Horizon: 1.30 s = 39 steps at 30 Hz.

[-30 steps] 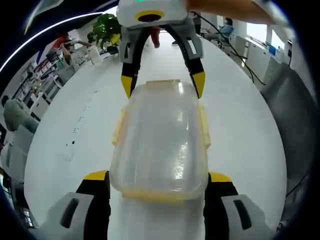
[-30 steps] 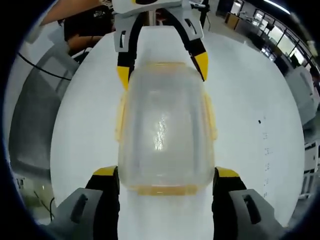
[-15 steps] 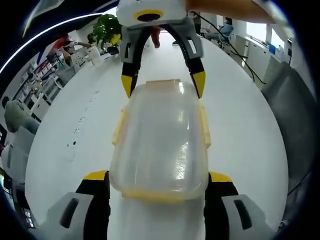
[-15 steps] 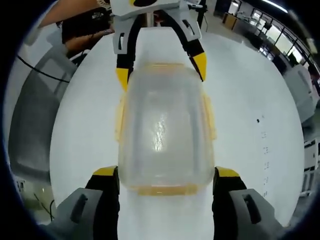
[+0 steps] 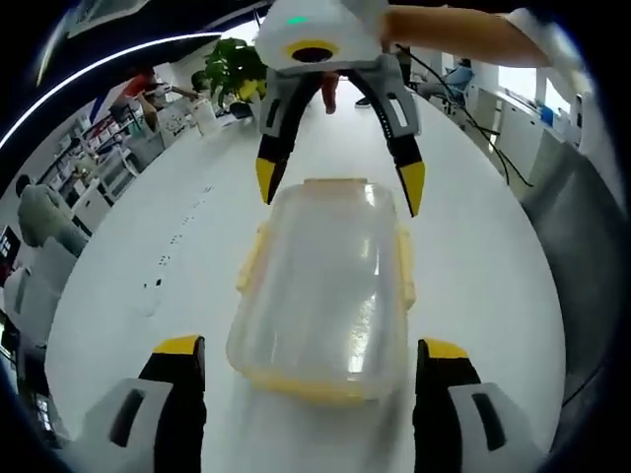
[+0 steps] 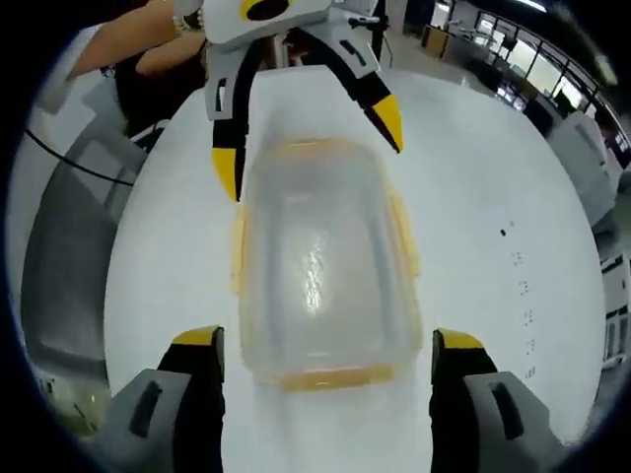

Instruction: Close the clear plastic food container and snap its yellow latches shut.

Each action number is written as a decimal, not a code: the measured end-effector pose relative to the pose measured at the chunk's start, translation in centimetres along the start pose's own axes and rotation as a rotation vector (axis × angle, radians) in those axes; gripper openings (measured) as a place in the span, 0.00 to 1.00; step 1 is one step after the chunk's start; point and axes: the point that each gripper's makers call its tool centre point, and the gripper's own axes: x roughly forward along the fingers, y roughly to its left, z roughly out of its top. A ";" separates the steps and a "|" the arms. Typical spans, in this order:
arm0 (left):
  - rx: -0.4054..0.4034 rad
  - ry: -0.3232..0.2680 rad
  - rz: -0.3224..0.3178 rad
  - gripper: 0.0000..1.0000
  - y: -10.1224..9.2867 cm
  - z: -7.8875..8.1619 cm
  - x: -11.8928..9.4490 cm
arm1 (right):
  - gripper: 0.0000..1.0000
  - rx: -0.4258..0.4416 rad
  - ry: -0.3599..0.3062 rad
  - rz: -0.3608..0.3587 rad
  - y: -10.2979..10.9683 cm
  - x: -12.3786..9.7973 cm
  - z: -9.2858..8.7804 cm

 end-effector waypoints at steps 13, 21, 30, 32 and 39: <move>-0.122 -0.194 0.099 0.94 -0.9 2.7 -2.9 | 0.90 0.056 -0.149 -0.097 0.3 -2.3 1.7; -0.186 -0.303 0.204 0.94 -1.7 3.7 -6.5 | 0.90 0.111 -0.234 -0.166 1.4 -4.3 1.9; -0.283 -0.423 0.332 0.94 -3.4 3.5 -10.5 | 0.90 0.186 -0.369 -0.257 3.0 -7.0 2.3; -0.300 -0.443 0.355 0.94 -3.8 3.0 -11.3 | 0.90 0.206 -0.396 -0.274 3.6 -7.5 2.3; -0.344 -0.451 0.429 0.94 -5.7 0.8 -13.5 | 0.90 0.272 -0.504 -0.369 6.0 -9.4 2.3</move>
